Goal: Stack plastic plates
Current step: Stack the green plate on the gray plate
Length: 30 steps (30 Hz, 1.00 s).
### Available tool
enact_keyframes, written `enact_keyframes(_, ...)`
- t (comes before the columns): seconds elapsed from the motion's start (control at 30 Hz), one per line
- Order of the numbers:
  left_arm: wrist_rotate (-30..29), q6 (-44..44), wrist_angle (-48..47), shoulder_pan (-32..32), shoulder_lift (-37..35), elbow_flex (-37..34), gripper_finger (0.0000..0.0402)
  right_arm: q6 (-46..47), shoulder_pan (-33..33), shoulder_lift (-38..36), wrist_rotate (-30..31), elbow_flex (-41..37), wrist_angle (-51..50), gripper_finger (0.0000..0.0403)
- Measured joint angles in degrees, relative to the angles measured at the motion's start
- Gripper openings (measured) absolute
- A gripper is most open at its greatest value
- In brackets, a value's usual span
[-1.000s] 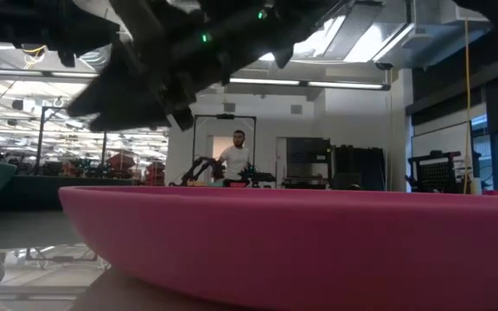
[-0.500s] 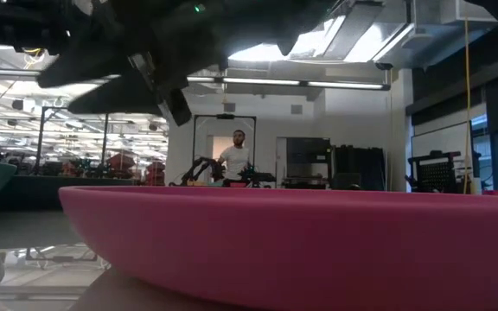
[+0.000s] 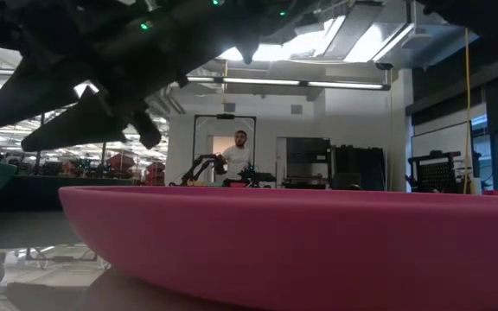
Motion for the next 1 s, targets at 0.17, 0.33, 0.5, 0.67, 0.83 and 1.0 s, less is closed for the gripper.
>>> enact_keyframes(0.17, 0.02, -2.44, -2.07, 0.0, 0.26, 0.0, 0.0121, 2.9, 0.01, 2.33, -0.07, 2.21, -1.97, 0.0182)
enact_keyframes(0.33, 0.04, -3.41, -3.75, -0.02, 0.26, 0.0, 0.0121, 4.5, -0.09, 2.57, 0.92, 2.21, -3.11, 0.0182)
enact_keyframes(0.5, 0.36, -3.52, -3.88, 0.0, 0.26, 0.0, 0.0121, 4.01, 0.01, 2.55, 5.69, 2.03, -9.02, 0.0182)
enact_keyframes(0.67, 2.97, -3.52, -3.91, -0.02, 0.26, 0.0, 0.0121, 2.74, -0.12, 2.46, 7.48, 1.97, -11.01, 0.0182)
enact_keyframes(0.83, 3.04, -3.47, -3.91, 0.0, 0.26, 0.0, 0.0121, 2.67, -0.12, 2.27, 3.77, 1.98, -10.55, 0.0182)
enact_keyframes(1.0, 3.04, -3.43, -3.91, 0.0, 0.26, 0.0, 0.0121, 2.5, -0.01, 2.27, 2.36, 1.94, -10.57, 0.0179)
